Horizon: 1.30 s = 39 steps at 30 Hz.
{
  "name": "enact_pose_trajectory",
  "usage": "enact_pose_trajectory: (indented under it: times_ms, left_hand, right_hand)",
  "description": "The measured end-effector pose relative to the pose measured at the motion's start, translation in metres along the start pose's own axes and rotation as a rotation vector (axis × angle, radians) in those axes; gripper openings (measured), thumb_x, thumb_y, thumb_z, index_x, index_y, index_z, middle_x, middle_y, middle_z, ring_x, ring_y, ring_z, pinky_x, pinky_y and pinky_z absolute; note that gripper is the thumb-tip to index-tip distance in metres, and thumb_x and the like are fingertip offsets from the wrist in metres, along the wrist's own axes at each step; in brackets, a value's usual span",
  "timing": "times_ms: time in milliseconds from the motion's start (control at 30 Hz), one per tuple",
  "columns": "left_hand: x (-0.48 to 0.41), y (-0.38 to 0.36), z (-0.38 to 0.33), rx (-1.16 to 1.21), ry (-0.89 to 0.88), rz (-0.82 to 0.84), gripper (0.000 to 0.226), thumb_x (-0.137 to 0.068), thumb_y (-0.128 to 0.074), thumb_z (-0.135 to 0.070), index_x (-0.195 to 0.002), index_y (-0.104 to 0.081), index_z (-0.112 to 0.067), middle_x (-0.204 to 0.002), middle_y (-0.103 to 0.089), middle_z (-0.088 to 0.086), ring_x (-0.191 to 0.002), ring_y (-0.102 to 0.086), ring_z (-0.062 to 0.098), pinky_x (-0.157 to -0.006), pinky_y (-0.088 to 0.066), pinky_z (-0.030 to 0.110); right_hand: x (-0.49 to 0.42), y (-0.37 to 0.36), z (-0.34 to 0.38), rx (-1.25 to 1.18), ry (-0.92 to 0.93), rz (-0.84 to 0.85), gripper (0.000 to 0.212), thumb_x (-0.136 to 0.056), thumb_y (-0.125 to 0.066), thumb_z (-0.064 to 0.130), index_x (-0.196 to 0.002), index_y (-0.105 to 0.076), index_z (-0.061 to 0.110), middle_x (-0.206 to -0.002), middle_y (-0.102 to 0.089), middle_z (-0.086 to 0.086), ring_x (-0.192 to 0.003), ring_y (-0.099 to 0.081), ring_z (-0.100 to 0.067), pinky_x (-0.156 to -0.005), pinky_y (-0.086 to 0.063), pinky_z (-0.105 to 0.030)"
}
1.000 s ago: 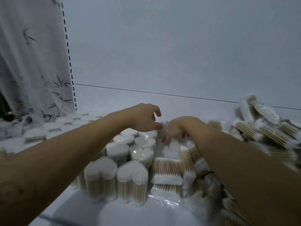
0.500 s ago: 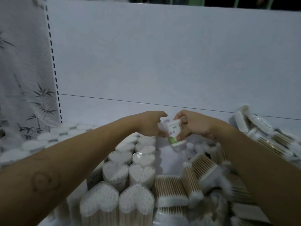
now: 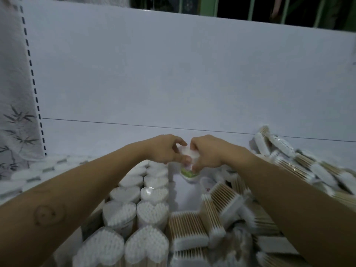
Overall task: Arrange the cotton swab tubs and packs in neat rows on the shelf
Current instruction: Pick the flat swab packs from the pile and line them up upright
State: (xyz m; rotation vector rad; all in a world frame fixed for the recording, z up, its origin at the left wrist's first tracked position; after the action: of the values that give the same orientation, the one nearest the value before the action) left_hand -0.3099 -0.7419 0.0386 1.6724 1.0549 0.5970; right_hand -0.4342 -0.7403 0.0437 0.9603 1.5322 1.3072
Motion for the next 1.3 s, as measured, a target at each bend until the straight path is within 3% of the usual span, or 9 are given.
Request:
enact_pose_trajectory:
  times_ms: [67, 167, 367, 567, 700, 867, 1067, 1300]
  left_hand:
    - [0.003, 0.003, 0.005, -0.134, 0.006, 0.011, 0.07, -0.084, -0.065, -0.055, -0.143, -0.041, -0.025, -0.126, -0.06, -0.004, -0.109, -0.06, 0.017, -0.095, -0.046, 0.029]
    - [0.01, 0.013, 0.006, -0.224, 0.007, 0.004, 0.062, -0.089, -0.062, -0.052, -0.142, -0.042, -0.027, -0.134, -0.054, -0.004, -0.115, -0.054, 0.016, -0.098, -0.043, 0.03]
    - [0.028, 0.007, 0.018, -0.411, 0.092, 0.2, 0.062, -0.093, -0.049, -0.058, -0.147, -0.037, -0.029, -0.151, -0.039, -0.004, -0.135, -0.04, 0.02, -0.107, -0.032, 0.034]
    - [0.028, -0.004, 0.029, -0.423, 0.121, 0.272, 0.056, -0.1, -0.034, -0.054, -0.149, -0.035, -0.027, -0.153, -0.038, -0.001, -0.138, -0.038, 0.021, -0.109, -0.029, 0.034]
    - [0.027, -0.006, 0.038, -0.431, 0.161, 0.306, 0.056, -0.101, -0.03, -0.052, -0.151, -0.033, -0.027, -0.153, -0.039, 0.0, -0.138, -0.037, 0.021, -0.111, -0.028, 0.037]
    - [0.023, -0.012, 0.042, -0.415, 0.163, 0.312, 0.05, -0.102, -0.033, -0.046, -0.145, -0.044, -0.023, -0.146, -0.048, 0.001, -0.131, -0.045, 0.023, -0.108, -0.035, 0.037]
    - [0.022, -0.014, 0.047, -0.406, 0.144, 0.257, 0.049, -0.102, -0.036, -0.045, -0.146, -0.042, -0.026, -0.148, -0.045, 0.0, -0.134, -0.042, 0.023, -0.107, -0.032, 0.036]
    - [0.025, -0.005, 0.047, -0.38, 0.081, 0.23, 0.052, -0.1, -0.042, -0.045, -0.147, -0.037, -0.024, -0.15, -0.041, 0.002, -0.135, -0.041, 0.023, -0.107, -0.032, 0.035]
  right_hand:
    - [-0.008, -0.009, -0.002, 0.065, -0.016, 0.038, 0.064, -0.071, -0.083, 0.039, -0.123, -0.05, 0.02, -0.118, -0.055, -0.002, -0.098, -0.052, -0.02, -0.078, -0.045, -0.032]
    - [-0.021, -0.023, 0.004, 0.136, -0.002, 0.09, 0.064, -0.074, -0.083, 0.032, -0.127, -0.051, 0.018, -0.124, -0.053, -0.005, -0.108, -0.053, -0.023, -0.081, -0.043, -0.031]
    - [-0.033, -0.043, 0.021, 0.221, 0.064, -0.007, 0.056, -0.075, -0.08, 0.039, -0.12, -0.055, 0.018, -0.118, -0.046, -0.006, -0.102, -0.049, -0.024, -0.077, -0.036, -0.029]
    - [-0.032, -0.041, 0.031, 0.25, 0.107, 0.01, 0.061, -0.075, -0.077, 0.043, -0.123, -0.047, 0.019, -0.117, -0.049, -0.003, -0.103, -0.054, -0.024, -0.076, -0.039, -0.031]
    - [-0.032, -0.036, 0.041, 0.239, 0.163, 0.024, 0.038, -0.084, -0.07, 0.022, -0.121, -0.06, 0.02, -0.12, -0.056, -0.003, -0.109, -0.054, -0.022, -0.082, -0.042, -0.028]
    - [-0.029, -0.036, 0.042, 0.118, 0.123, 0.065, 0.041, -0.087, -0.062, 0.007, -0.126, -0.063, 0.017, -0.126, -0.061, -0.003, -0.113, -0.057, -0.02, -0.089, -0.044, -0.024]
    - [-0.025, -0.036, 0.038, 0.038, 0.07, 0.1, 0.042, -0.088, -0.061, 0.007, -0.129, -0.063, 0.018, -0.127, -0.062, -0.002, -0.115, -0.055, -0.018, -0.083, -0.036, -0.017]
    - [-0.015, -0.036, 0.044, 0.028, 0.029, 0.128, 0.05, -0.086, -0.067, 0.02, -0.135, -0.056, 0.021, -0.134, -0.058, 0.0, -0.12, -0.052, -0.018, -0.091, -0.038, -0.023]
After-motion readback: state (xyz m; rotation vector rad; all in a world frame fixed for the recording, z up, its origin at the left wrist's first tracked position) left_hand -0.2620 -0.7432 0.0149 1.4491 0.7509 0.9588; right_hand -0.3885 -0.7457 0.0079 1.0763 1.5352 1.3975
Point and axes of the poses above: each hand's wrist, its own x-axis away from the middle knuckle, its own y-axis out of the back of the hand, z = x × y, the point moved 6 cm from there along -x, towards the middle knuckle
